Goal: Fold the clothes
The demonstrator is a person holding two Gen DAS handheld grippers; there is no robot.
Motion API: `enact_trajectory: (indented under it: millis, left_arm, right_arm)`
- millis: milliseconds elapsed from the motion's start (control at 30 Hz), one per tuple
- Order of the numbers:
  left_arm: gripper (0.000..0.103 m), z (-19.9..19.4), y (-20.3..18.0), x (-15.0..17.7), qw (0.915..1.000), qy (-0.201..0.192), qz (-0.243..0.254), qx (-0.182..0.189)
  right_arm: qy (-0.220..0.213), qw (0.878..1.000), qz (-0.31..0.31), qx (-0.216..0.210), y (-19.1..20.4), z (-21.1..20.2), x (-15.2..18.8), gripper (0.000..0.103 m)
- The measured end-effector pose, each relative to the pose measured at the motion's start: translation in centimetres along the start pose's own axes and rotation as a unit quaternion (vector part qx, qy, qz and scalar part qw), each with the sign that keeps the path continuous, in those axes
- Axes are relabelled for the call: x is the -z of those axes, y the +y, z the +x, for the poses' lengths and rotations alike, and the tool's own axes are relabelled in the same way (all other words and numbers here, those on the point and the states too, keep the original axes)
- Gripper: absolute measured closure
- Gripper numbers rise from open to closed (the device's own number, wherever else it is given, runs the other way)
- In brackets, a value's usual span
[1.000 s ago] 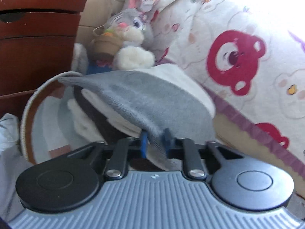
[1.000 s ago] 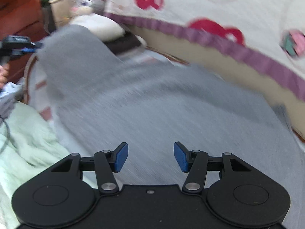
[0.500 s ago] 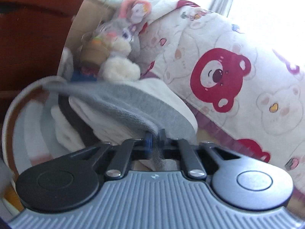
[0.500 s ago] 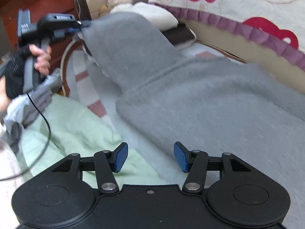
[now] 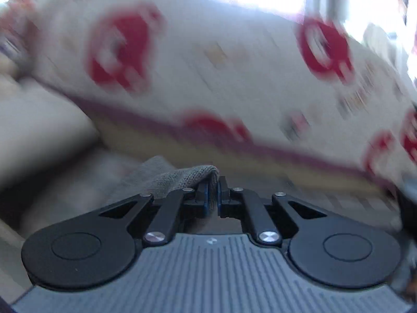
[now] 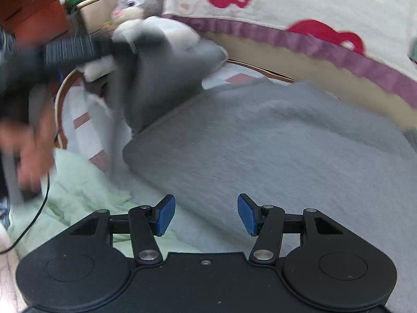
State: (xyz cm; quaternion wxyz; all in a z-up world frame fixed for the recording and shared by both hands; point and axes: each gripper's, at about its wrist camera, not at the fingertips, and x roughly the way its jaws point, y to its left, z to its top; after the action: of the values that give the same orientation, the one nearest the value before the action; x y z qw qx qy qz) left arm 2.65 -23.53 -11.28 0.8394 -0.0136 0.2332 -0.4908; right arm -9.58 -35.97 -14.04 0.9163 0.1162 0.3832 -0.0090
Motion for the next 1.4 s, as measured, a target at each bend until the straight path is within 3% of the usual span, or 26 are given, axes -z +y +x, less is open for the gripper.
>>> enact_trajectory:
  millis: [100,167,233,267,300,333,467,633,767,833,867,900,933,1000,1067,1167,1300,1367,1400]
  left_arm:
    - [0.095,3.6,-0.6,3.5,0.9937,0.096,-0.042,0.040]
    - [0.090,4.1,-0.5,4.6,0.9916,0.113,-0.050,0.036]
    - [0.086,4.2,-0.6,4.8,0.9902,0.124,-0.046,0.044]
    - [0.078,3.9,-0.6,4.5,0.9898,0.127,-0.041,0.050]
    - [0.067,3.1,-0.5,4.1,0.9902,0.123,-0.041,0.051]
    - [0.062,2.2,-0.4,3.7,0.9905,0.120,-0.043,0.051]
    - [0.053,-1.3,2.9,2.5,0.9880,0.109,-0.090,0.062]
    - [0.053,-2.0,6.8,1.7,0.9895,0.080,-0.120,-0.009]
    - [0.051,-1.3,9.5,2.7,0.9875,0.038,-0.140,-0.062]
    - [0.051,0.2,10.5,3.5,0.9864,0.047,-0.140,-0.072]
    - [0.051,1.0,11.0,3.8,0.9848,0.062,-0.149,-0.064]
    - [0.052,1.4,11.3,4.0,0.9828,0.071,-0.162,-0.054]
    - [0.053,1.8,11.7,4.3,0.9803,0.080,-0.175,-0.044]
    - [0.053,2.3,12.0,4.7,0.9762,0.098,-0.191,-0.030]
    - [0.053,2.4,11.6,4.6,0.9776,0.104,-0.182,-0.023]
    - [0.053,2.5,11.3,4.5,0.9782,0.110,-0.174,-0.025]
    - [0.067,2.8,11.0,4.7,0.9771,0.124,-0.169,-0.037]
    - [0.067,2.9,10.9,4.8,0.9763,0.131,-0.167,-0.043]
    - [0.067,2.9,10.9,4.8,0.9760,0.135,-0.165,-0.046]
  right_arm:
    - [-0.008,0.998,0.050,0.028,-2.5,-1.0,0.5,0.045]
    - [-0.015,0.995,0.080,0.055,-4.1,-1.7,0.9,0.045]
    - [-0.021,0.995,0.071,0.069,-4.4,-2.1,1.0,0.045]
    - [-0.024,0.995,0.062,0.071,-4.4,-2.2,0.9,0.046]
    - [-0.027,0.996,0.052,0.074,-4.4,-2.3,0.9,0.046]
    - [-0.030,0.996,0.043,0.077,-4.3,-2.5,0.9,0.046]
    - [-0.047,0.997,-0.045,0.050,-1.4,-2.8,-0.5,0.046]
    - [-0.019,0.983,-0.171,0.060,3.1,0.2,-2.2,0.045]
    - [0.026,0.968,-0.230,0.098,2.9,5.4,-4.2,0.048]
    - [0.009,0.979,-0.182,0.094,1.4,6.5,-5.9,0.048]
    - [-0.005,0.986,-0.148,0.077,0.6,6.4,-6.6,0.064]
    - [-0.021,0.990,-0.122,0.065,-0.1,6.3,-7.2,0.091]
    - [-0.042,0.991,-0.104,0.072,-0.5,5.8,-7.5,0.097]
    - [-0.092,0.986,-0.072,0.116,-1.2,3.7,-8.2,0.096]
    - [-0.123,0.980,-0.044,0.147,-2.2,1.2,-7.9,0.096]
    - [-0.098,0.978,0.023,0.184,-4.9,-0.2,-5.1,0.095]
    - [-0.055,0.968,0.146,0.197,-10.1,0.0,-0.7,0.090]
    - [-0.044,0.959,0.207,0.190,-12.6,-0.1,1.0,0.071]
    - [-0.046,0.956,0.222,0.185,-13.3,-0.3,1.3,0.070]
